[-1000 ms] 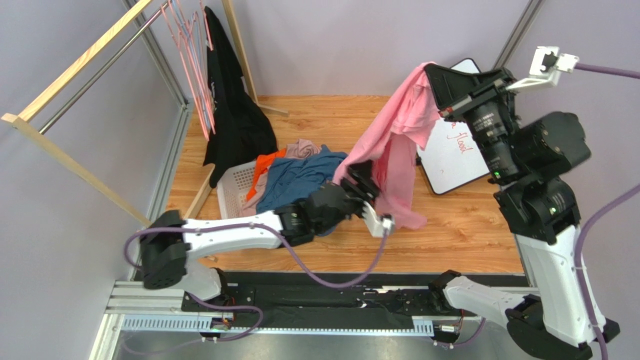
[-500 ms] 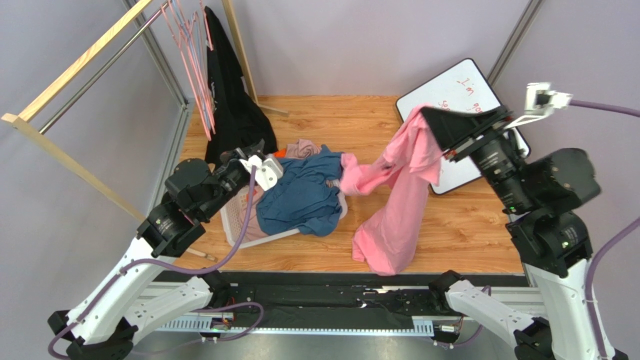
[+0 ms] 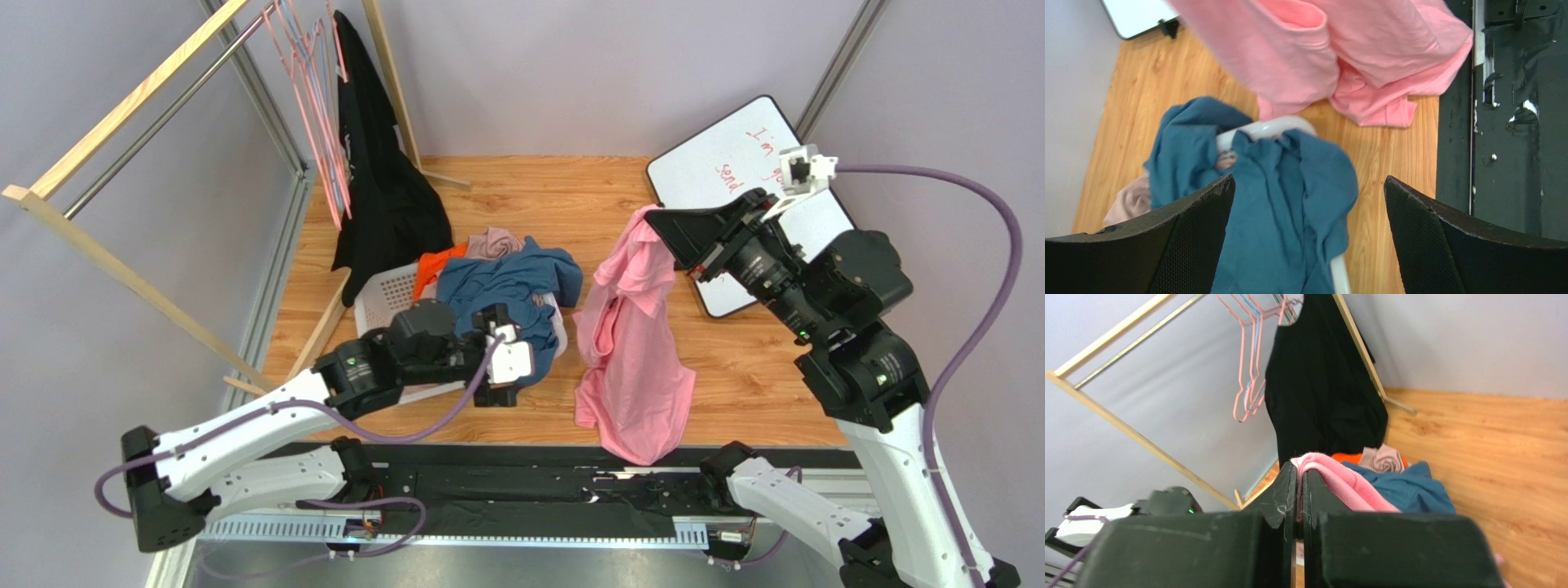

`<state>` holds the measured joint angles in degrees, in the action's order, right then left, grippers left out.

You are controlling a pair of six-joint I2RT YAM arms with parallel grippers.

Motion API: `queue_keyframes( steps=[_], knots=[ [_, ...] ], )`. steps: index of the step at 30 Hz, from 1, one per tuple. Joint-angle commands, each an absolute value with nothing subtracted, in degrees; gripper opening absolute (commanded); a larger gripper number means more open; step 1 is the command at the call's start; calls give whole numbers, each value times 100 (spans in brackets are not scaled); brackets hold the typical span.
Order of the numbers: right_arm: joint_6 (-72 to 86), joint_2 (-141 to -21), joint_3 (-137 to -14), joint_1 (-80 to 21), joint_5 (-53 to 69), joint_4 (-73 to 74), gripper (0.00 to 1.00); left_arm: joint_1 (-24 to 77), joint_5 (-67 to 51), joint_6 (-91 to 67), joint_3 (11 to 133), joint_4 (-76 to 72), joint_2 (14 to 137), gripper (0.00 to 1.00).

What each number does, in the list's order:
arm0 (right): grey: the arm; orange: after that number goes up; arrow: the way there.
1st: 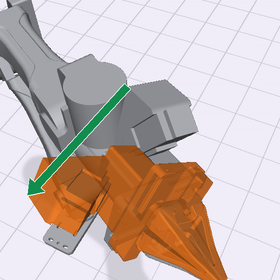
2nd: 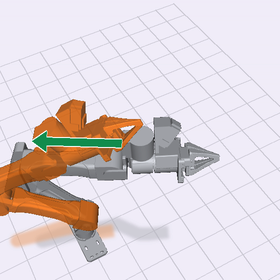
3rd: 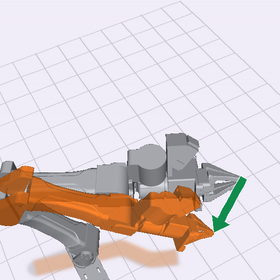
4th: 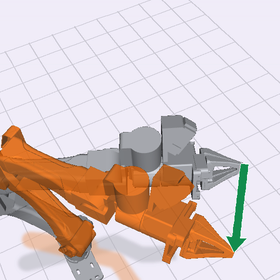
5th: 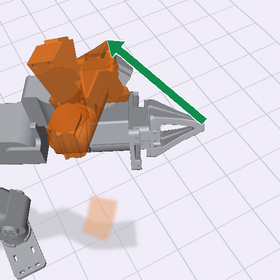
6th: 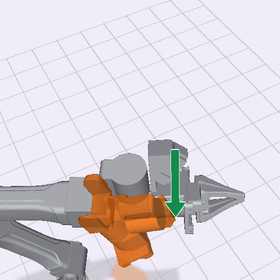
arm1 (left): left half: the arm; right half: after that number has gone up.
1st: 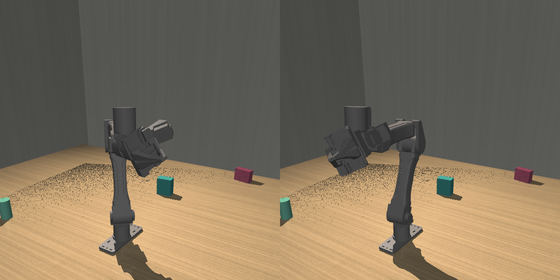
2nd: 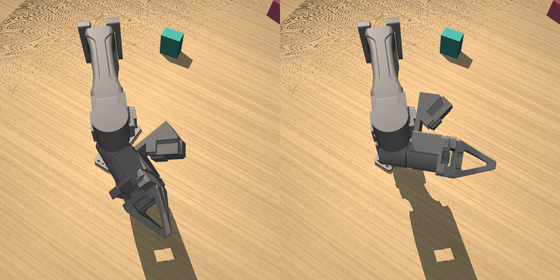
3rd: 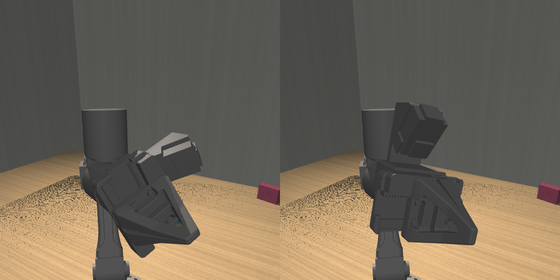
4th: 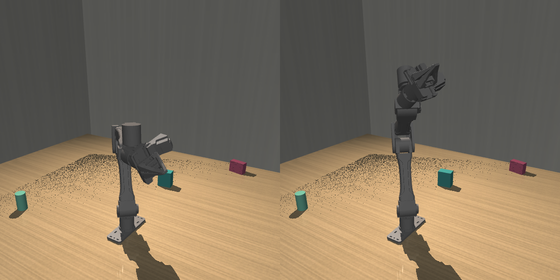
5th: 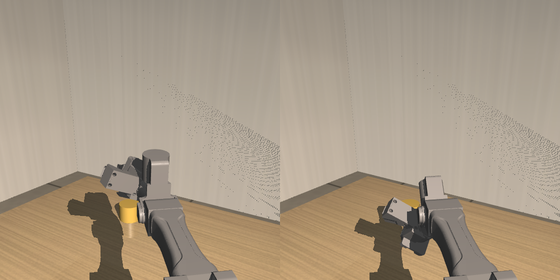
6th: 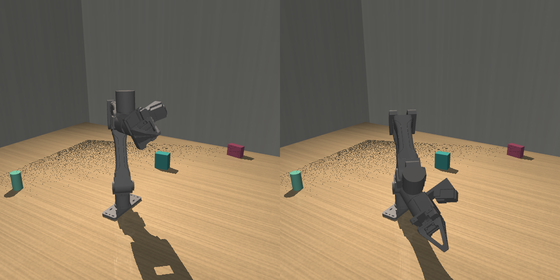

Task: Place the t-shirt on the hanger
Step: Place the T-shirt at the center of the board.

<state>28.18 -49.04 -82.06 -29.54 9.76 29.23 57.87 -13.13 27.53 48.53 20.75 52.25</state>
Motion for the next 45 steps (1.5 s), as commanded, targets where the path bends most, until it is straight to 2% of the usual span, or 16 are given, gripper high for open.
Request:
queue_keyframes(
  steps=[1,10,17,23,27,45],
  knots=[
    [2646,-4729,-8525,-2944,827,2303,0,6143,-817,2392,4877,564,5712,91],
    [2663,-4685,-8648,-2944,537,2057,0,6486,-150,1073,5606,-395,7460,95],
    [2619,-4684,-8736,-2944,185,1846,0,6775,-10,720,5801,-369,7673,99],
    [2646,-4711,-8736,-2936,-219,1784,0,7356,938,1046,5722,-133,7129,91],
    [2733,-4720,-8684,-2944,-386,1740,0,7497,1415,1098,5800,140,6979,76],
    [2944,-4676,-8578,-2936,-475,1652,0,7822,1257,932,6319,-896,8129,82]
  ],
)
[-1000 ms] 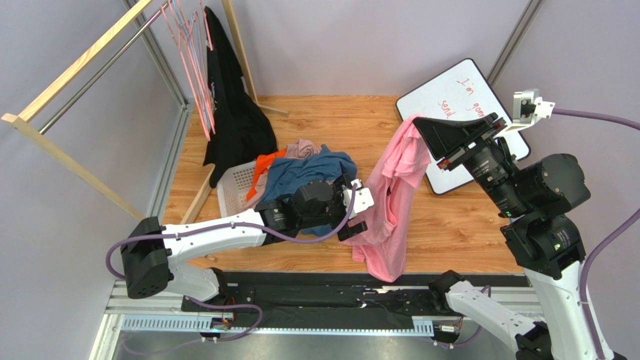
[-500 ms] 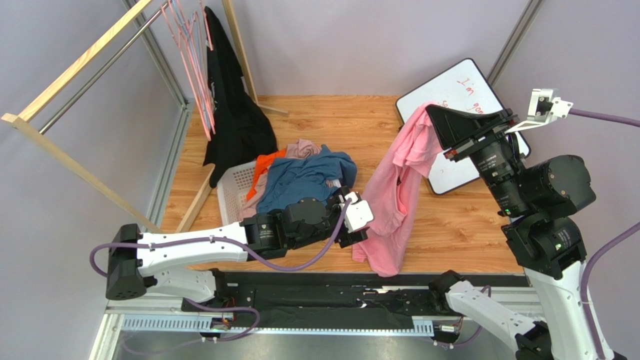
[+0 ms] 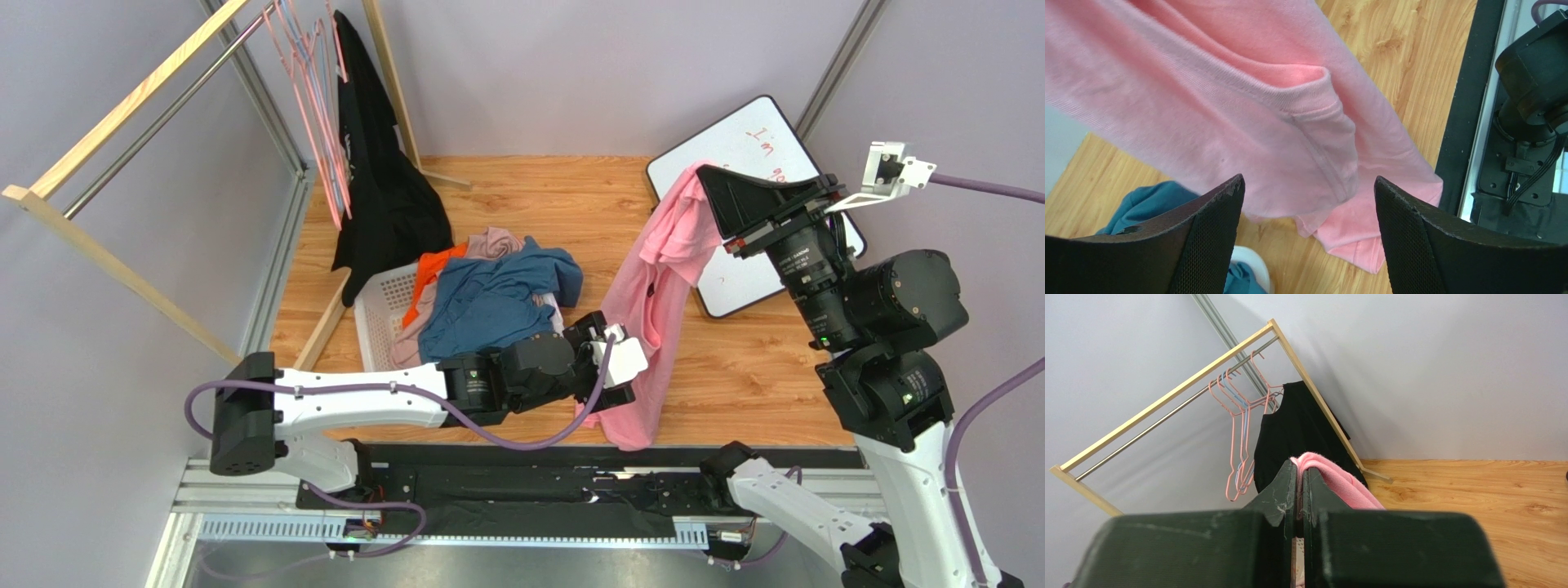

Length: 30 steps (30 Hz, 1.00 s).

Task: Place the t-shirt on the hanger
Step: Place the T-shirt at the center of the board.

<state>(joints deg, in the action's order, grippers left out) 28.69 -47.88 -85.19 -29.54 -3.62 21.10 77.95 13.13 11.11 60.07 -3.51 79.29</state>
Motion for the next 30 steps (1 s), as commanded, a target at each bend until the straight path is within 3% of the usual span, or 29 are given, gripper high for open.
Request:
queue_keyframes(
  steps=[1,4,7,10,11,13,14,18,21,25,30],
  knots=[
    [2962,-4667,-8569,-2944,-475,1652,0,7814,1231,845,6345,-914,8191,83],
    [2997,-4650,-8552,-2944,-457,1670,0,7805,1457,668,6574,-739,8533,83],
    [2971,-4597,-8560,-2936,-448,1731,0,7594,1485,502,6601,-738,8657,72],
    [2936,-4483,-8534,-2944,-483,1932,0,7357,1503,553,6583,-538,8579,49],
    [2927,-4456,-8525,-2936,-501,2003,0,7296,1486,545,6566,-432,8509,28],
    [2953,-4316,-8412,-2944,-623,2301,0,7155,1346,580,6495,-29,8158,5],
    [2901,-4263,-8359,-2944,-676,2390,0,7128,1284,658,6373,174,7991,0],
    [2716,-3912,-7999,-2936,-1133,2960,0,7032,626,958,5933,947,6457,0],
    [2655,-3587,-7648,-2883,-1108,3751,0,6900,-402,1239,6046,2342,5681,0],
    [2181,-3191,-6524,-2848,-608,4289,0,5876,-1640,1432,6196,4188,5379,0],
    [928,-3927,-5783,-2848,189,4368,0,4572,-2958,1468,6977,5542,6089,0]
  ],
)
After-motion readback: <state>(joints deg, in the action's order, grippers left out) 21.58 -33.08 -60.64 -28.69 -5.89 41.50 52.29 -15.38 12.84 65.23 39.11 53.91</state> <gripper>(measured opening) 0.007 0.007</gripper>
